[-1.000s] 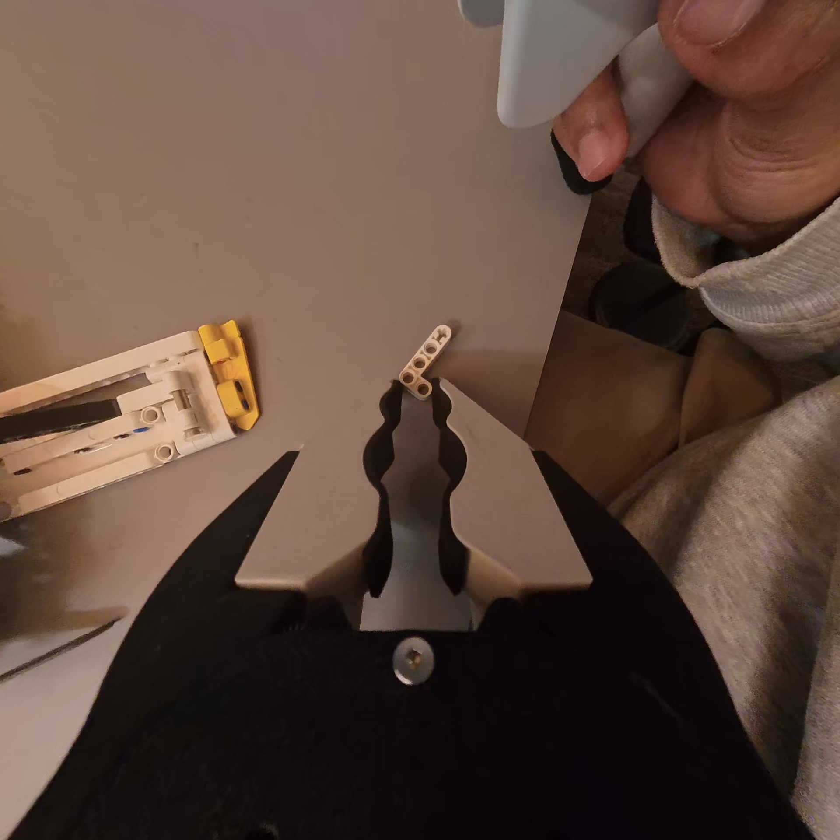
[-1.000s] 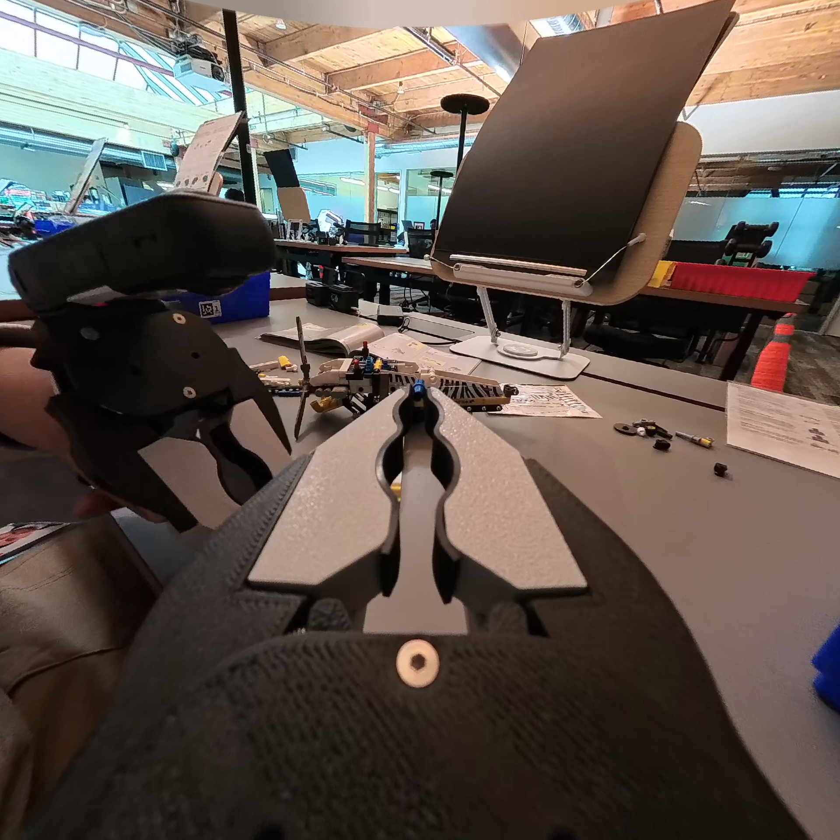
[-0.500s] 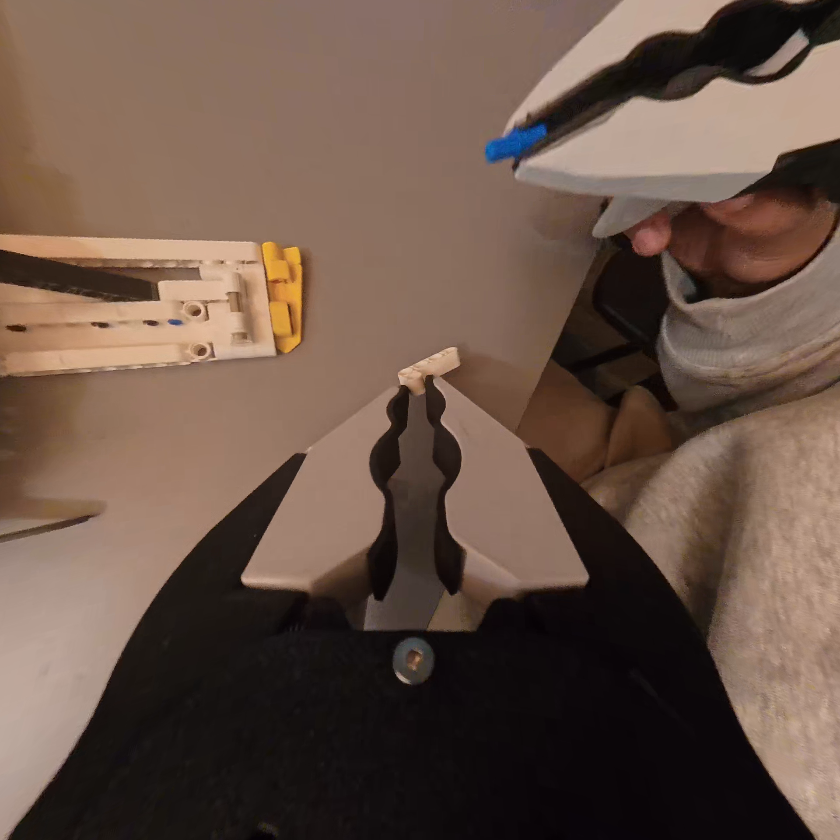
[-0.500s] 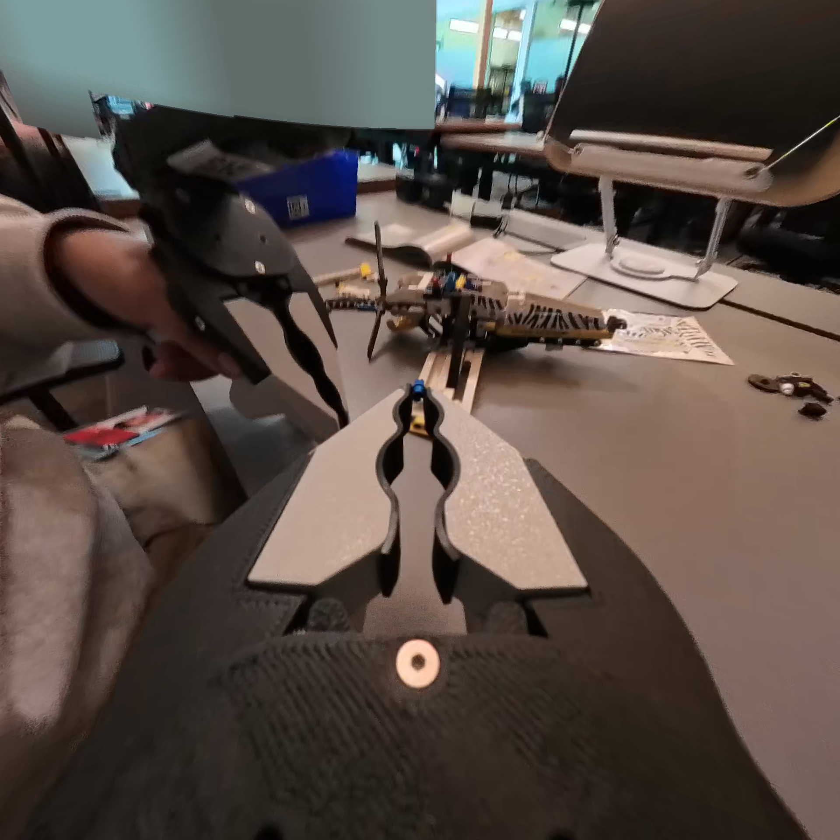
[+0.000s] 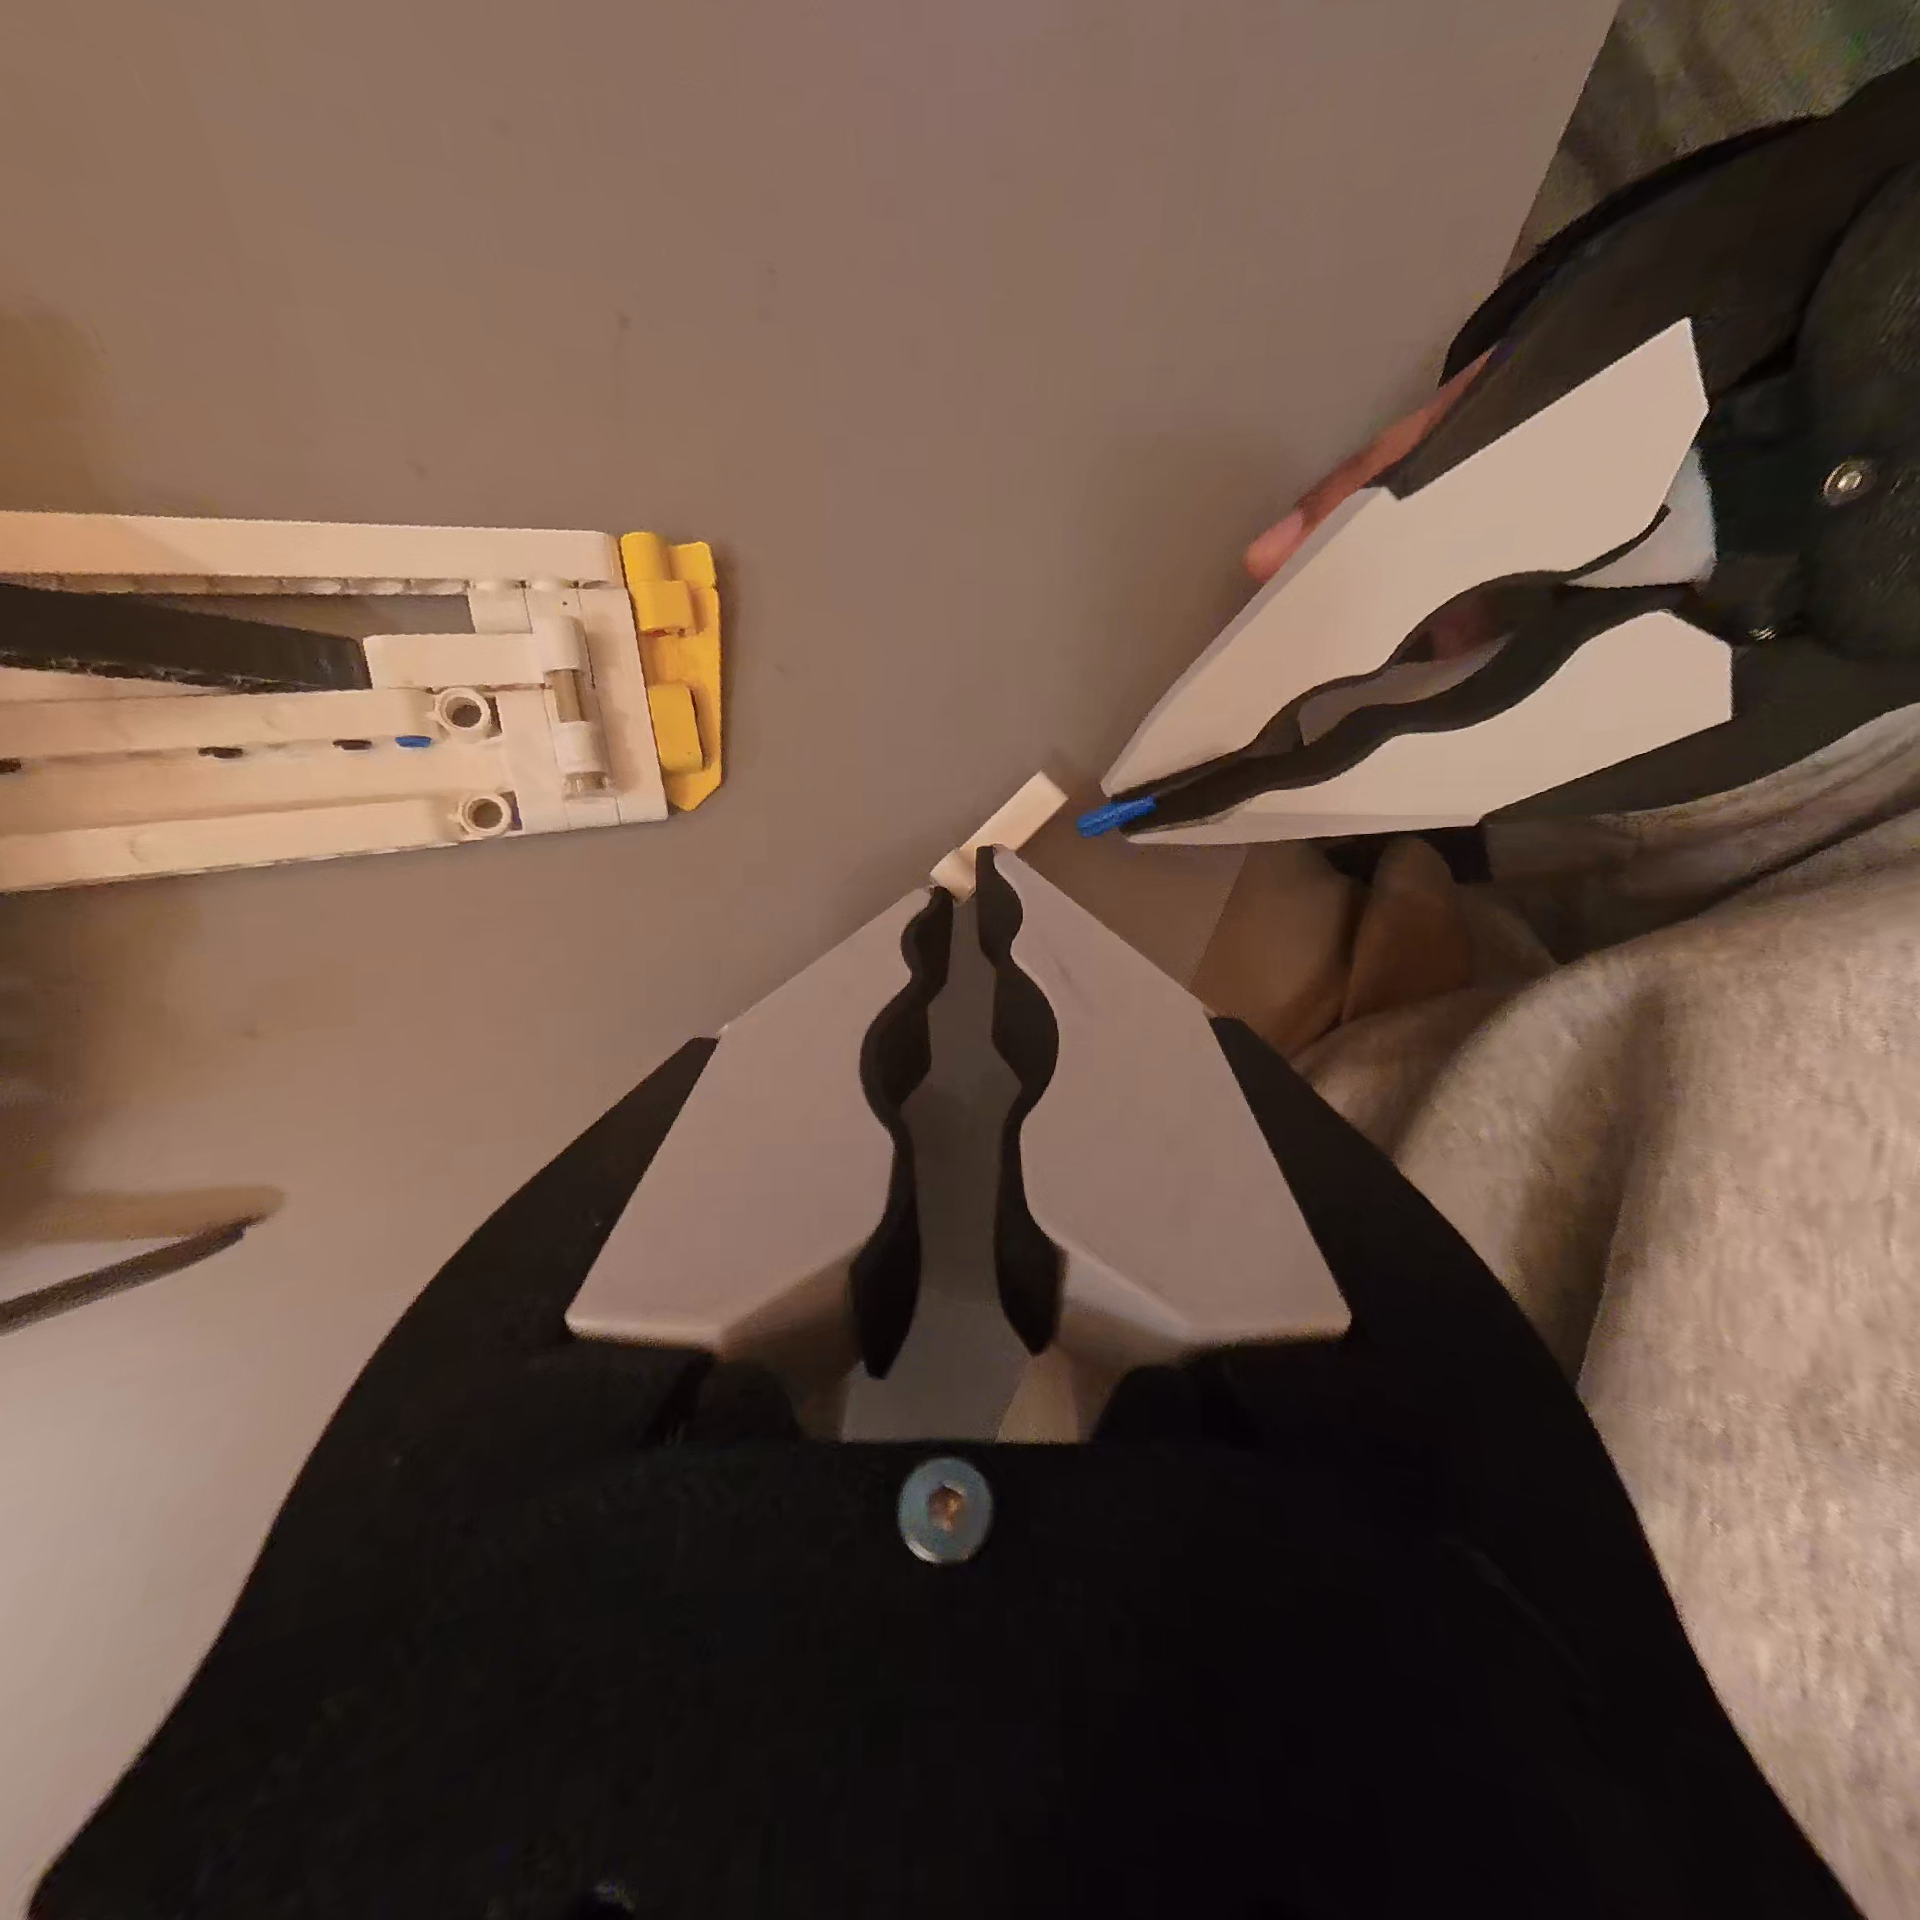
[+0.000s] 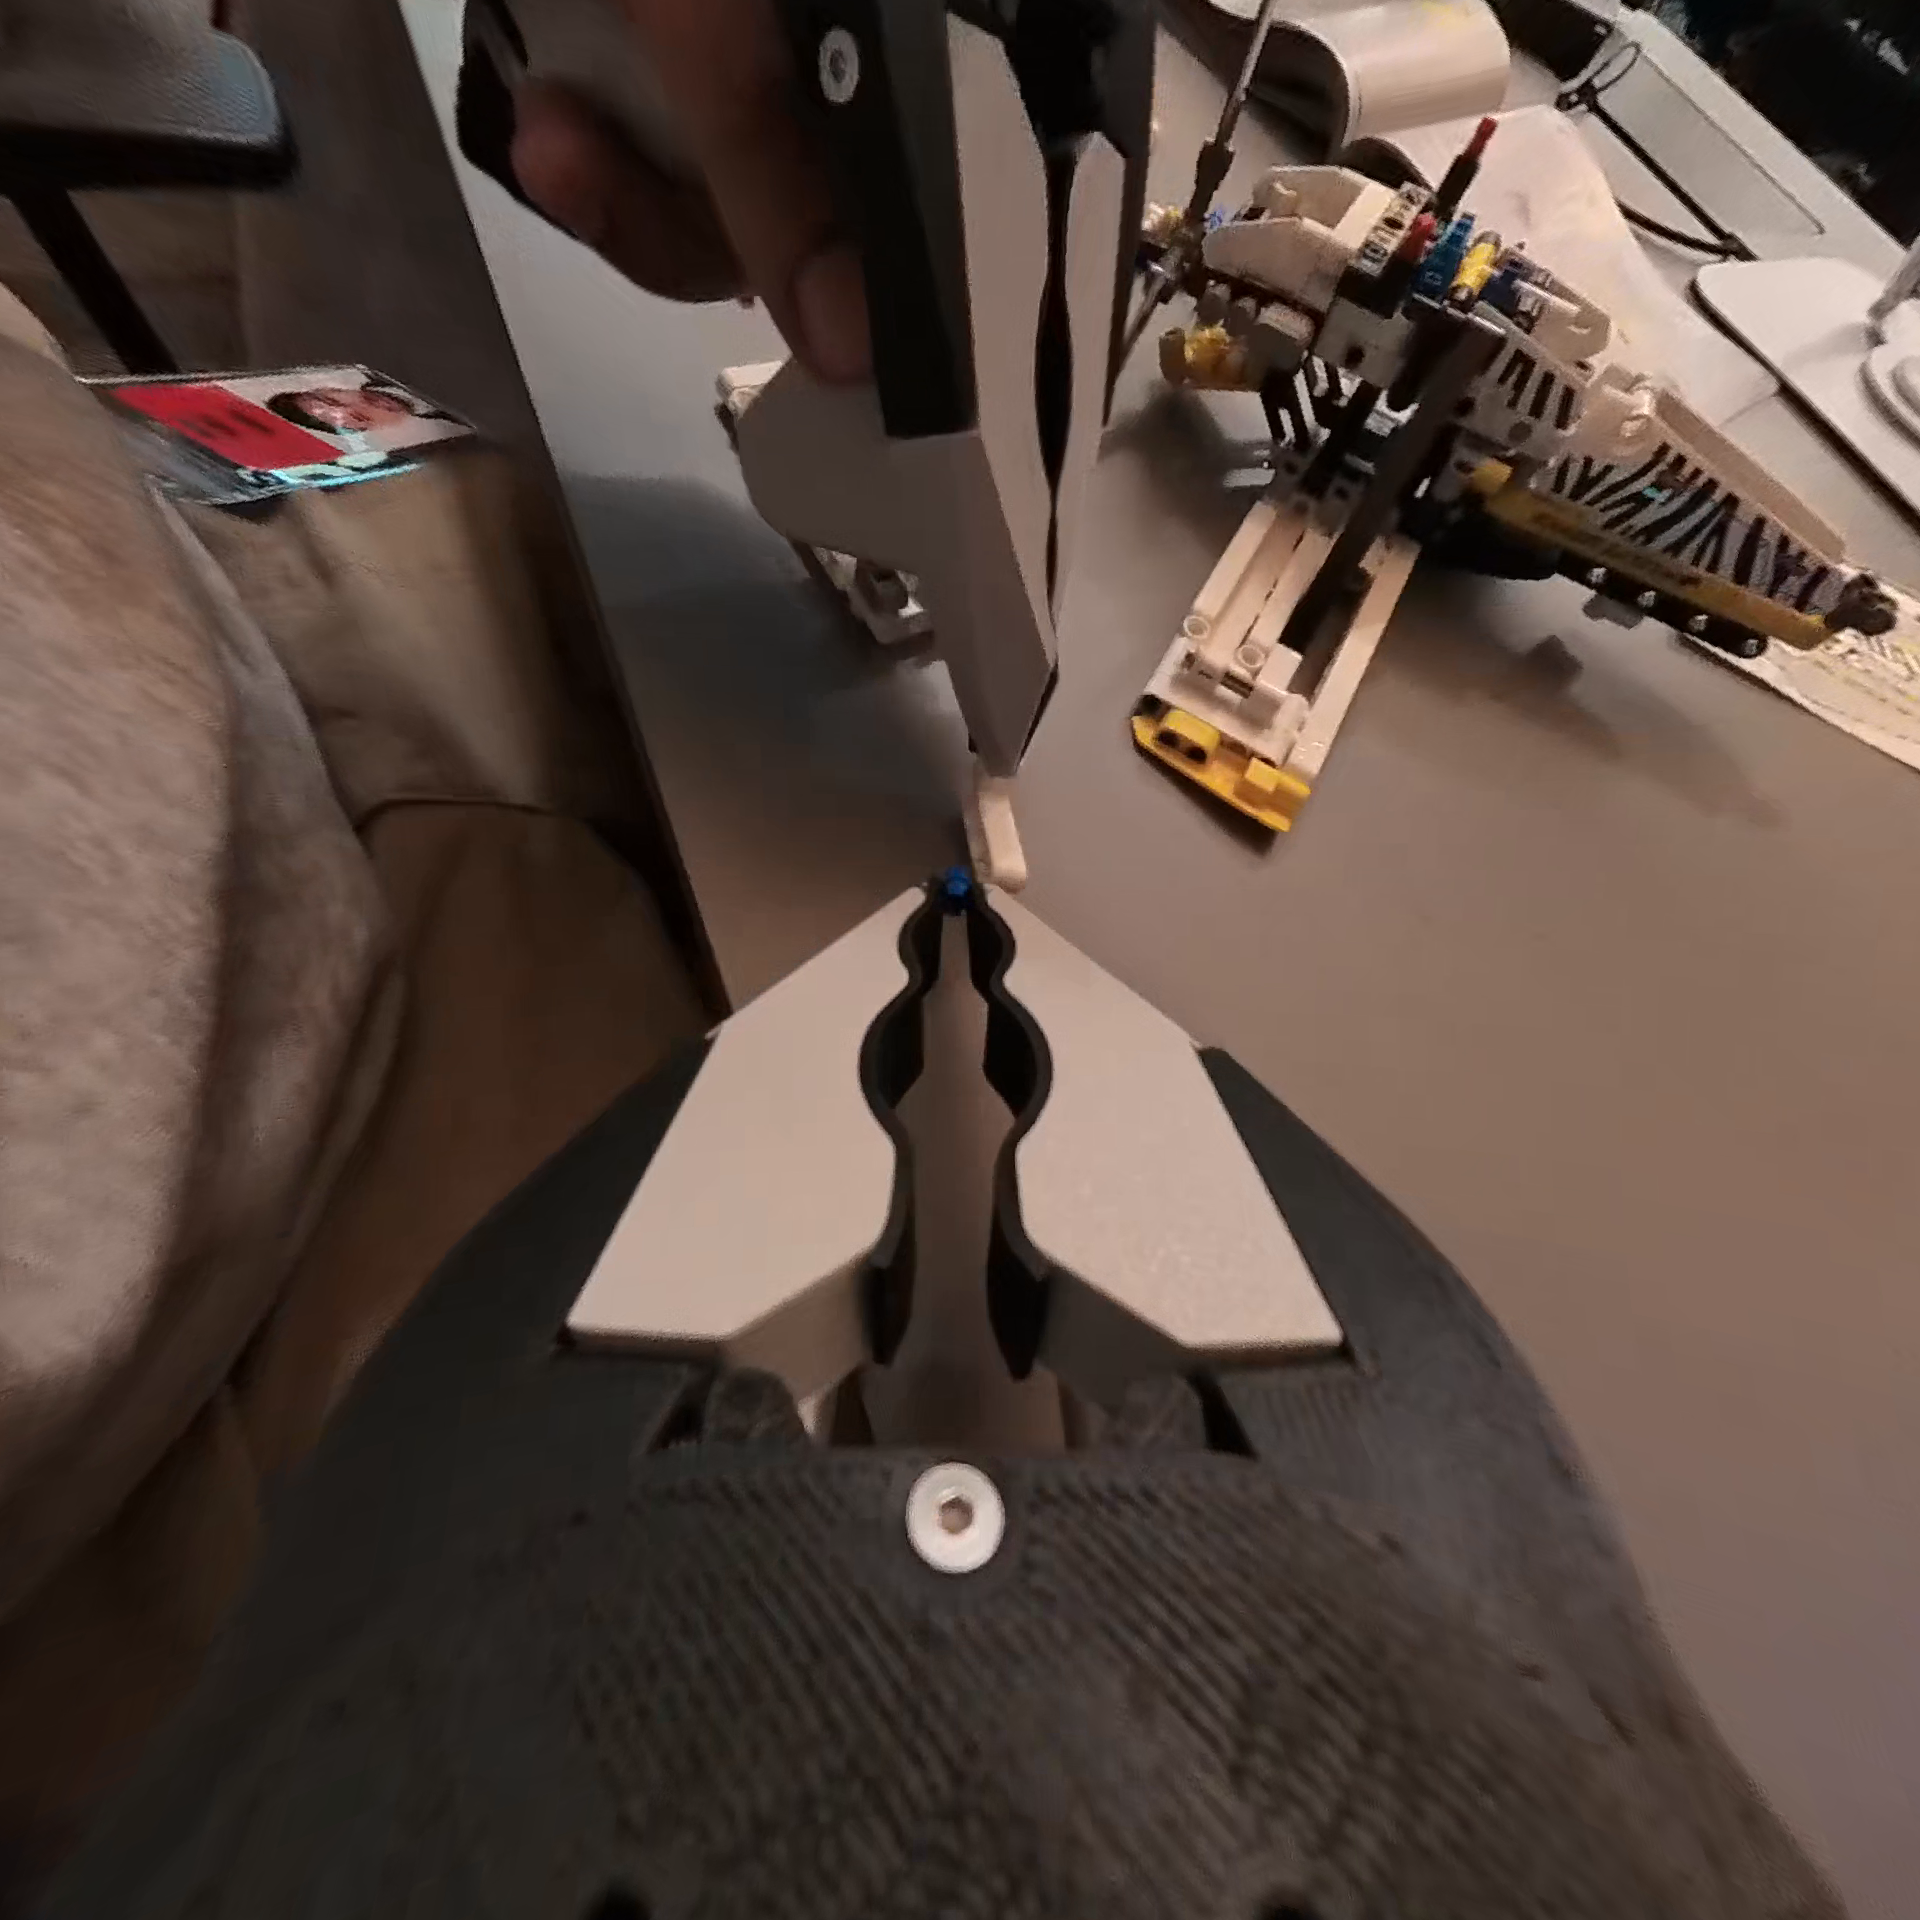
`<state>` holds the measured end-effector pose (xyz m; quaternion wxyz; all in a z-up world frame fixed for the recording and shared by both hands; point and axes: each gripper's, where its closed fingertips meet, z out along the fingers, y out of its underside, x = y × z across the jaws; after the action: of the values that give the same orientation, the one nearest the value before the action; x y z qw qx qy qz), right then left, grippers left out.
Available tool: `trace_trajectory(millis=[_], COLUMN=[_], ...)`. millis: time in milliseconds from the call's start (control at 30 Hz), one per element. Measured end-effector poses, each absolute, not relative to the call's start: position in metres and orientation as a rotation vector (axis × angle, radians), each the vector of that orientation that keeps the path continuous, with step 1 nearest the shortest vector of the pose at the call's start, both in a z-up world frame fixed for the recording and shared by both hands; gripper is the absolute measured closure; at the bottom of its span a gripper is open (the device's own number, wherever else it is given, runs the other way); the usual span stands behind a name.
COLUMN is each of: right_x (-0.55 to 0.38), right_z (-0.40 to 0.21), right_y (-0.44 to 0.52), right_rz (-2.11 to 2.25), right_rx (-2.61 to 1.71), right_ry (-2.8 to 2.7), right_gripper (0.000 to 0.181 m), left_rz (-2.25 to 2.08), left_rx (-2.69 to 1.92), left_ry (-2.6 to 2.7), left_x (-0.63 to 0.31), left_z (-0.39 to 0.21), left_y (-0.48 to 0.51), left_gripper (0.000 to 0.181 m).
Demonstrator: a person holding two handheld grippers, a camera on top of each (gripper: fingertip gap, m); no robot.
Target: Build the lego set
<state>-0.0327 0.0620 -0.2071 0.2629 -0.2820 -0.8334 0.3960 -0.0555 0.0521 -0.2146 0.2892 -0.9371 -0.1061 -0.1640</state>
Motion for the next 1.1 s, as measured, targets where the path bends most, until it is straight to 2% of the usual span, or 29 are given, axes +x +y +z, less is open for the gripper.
trace_trajectory(millis=[767,967,1100], right_x=[-0.045,-0.035,-0.045], right_z=[-0.206,-0.182,-0.199], right_y=[0.092,0.07,0.092], right_rz=[0.973,1.14,0.925], right_rx=[-0.893,-0.703,-0.789], right_ry=[-2.148,-2.099,-2.109], right_gripper=[0.178,0.178,0.178], left_rz=[-0.553,-0.557,-0.532], left_rx=[-2.571,-2.588,-2.592], left_ry=[-0.163,-0.176,-0.151], left_x=[-0.052,-0.053,-0.05], left_z=[-0.214,-0.218,-0.217], left_y=[0.054,0.051,0.052], left_gripper=[0.177,0.178,0.178])
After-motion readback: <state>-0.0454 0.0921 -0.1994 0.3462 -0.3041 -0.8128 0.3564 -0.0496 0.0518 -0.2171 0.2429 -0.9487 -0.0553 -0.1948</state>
